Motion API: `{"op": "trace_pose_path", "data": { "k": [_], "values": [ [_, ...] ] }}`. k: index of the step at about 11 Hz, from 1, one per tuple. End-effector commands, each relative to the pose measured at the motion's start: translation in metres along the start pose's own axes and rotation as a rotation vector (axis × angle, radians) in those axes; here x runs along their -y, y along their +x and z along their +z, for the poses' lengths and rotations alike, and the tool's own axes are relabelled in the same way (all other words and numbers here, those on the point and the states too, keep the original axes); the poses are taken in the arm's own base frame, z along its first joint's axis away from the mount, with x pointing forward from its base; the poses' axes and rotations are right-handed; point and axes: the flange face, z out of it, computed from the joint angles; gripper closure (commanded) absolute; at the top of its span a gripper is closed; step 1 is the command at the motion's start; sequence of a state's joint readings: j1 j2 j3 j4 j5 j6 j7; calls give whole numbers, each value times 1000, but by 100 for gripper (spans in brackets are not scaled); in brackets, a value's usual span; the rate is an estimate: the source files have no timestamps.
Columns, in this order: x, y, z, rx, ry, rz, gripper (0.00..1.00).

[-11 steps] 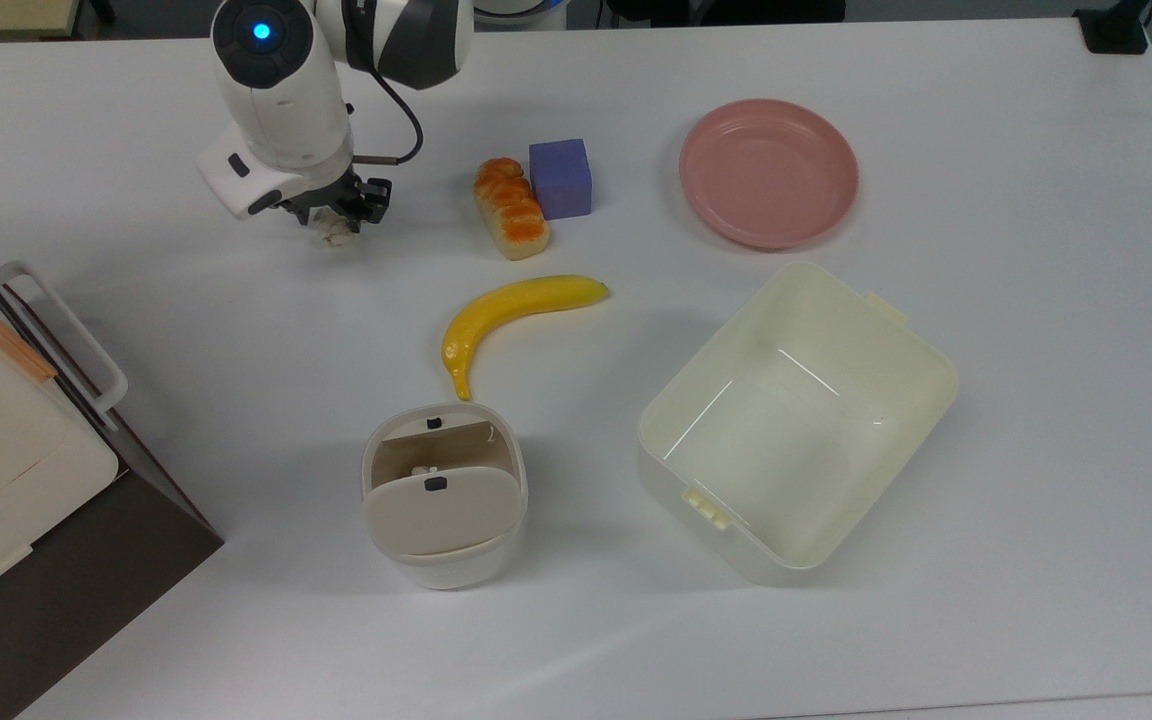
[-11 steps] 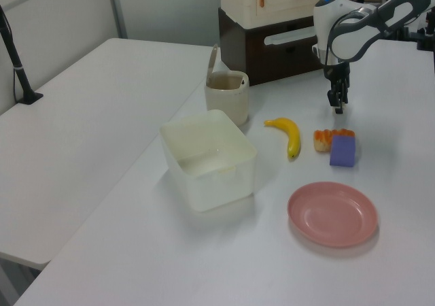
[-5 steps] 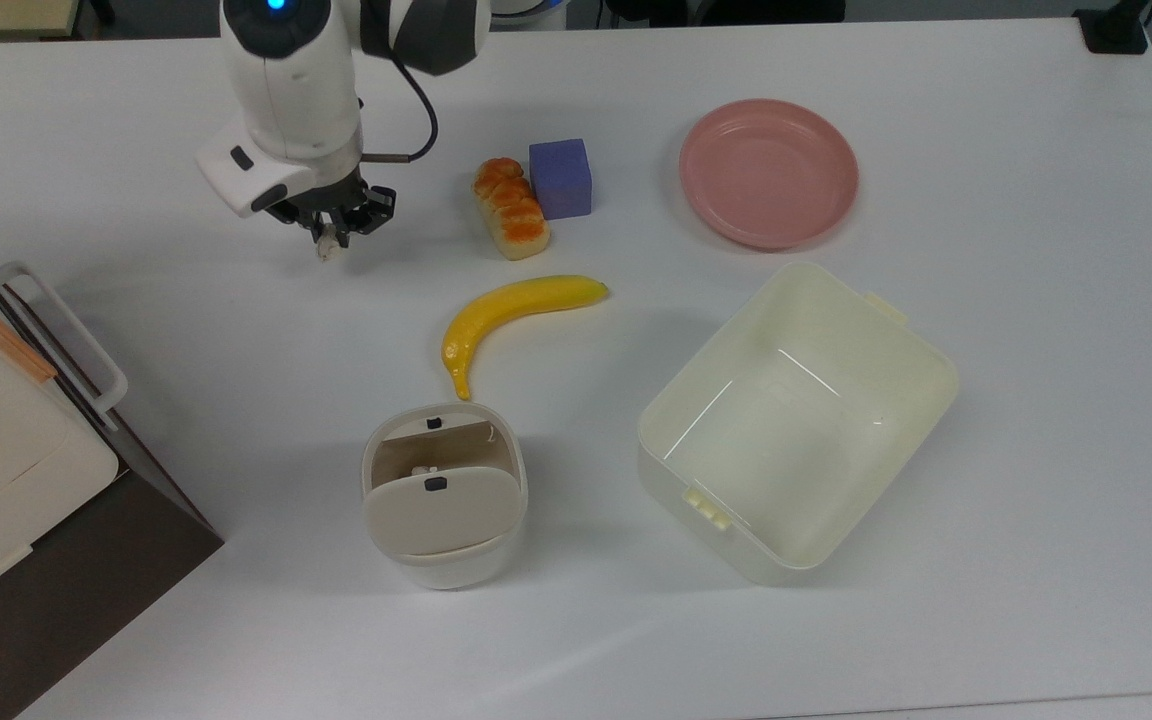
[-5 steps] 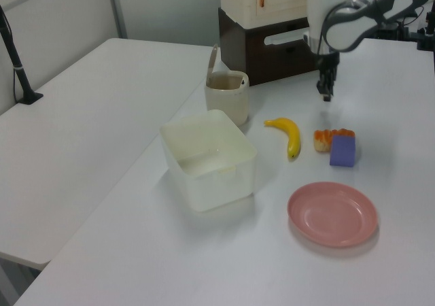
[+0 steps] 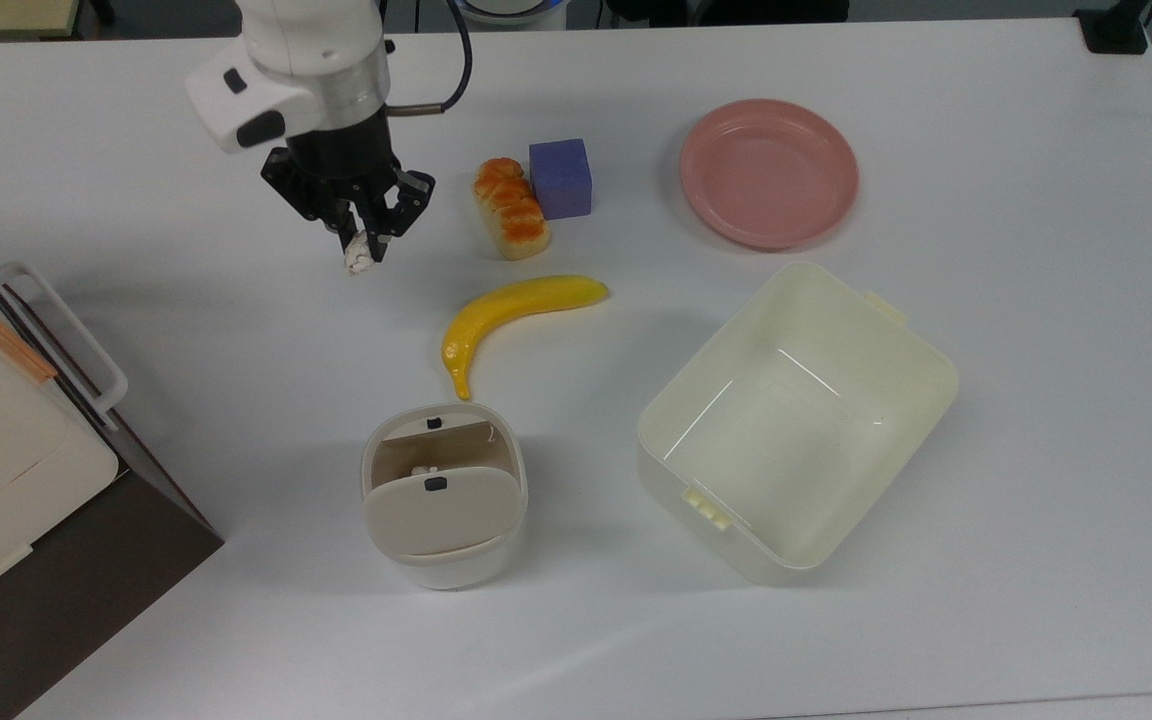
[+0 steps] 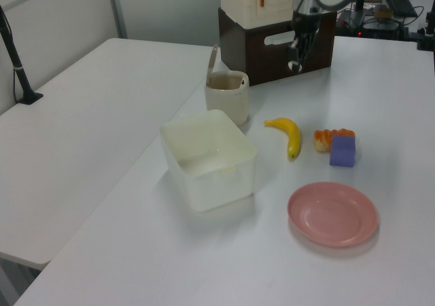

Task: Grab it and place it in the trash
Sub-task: 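Lift the paper ball and carry it past the banana toward the trash bin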

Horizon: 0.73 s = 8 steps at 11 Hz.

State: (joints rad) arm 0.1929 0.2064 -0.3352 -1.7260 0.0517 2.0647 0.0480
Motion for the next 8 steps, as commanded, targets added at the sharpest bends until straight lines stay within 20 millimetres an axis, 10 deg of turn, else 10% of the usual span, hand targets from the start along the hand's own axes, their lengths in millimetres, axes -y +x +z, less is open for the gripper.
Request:
{"op": "trace_pose_path", "data": {
  "k": [1, 8],
  "values": [
    [29, 9, -40, -8, 55, 104, 100],
    [88, 61, -41, -14, 42, 330, 100]
  ]
}}
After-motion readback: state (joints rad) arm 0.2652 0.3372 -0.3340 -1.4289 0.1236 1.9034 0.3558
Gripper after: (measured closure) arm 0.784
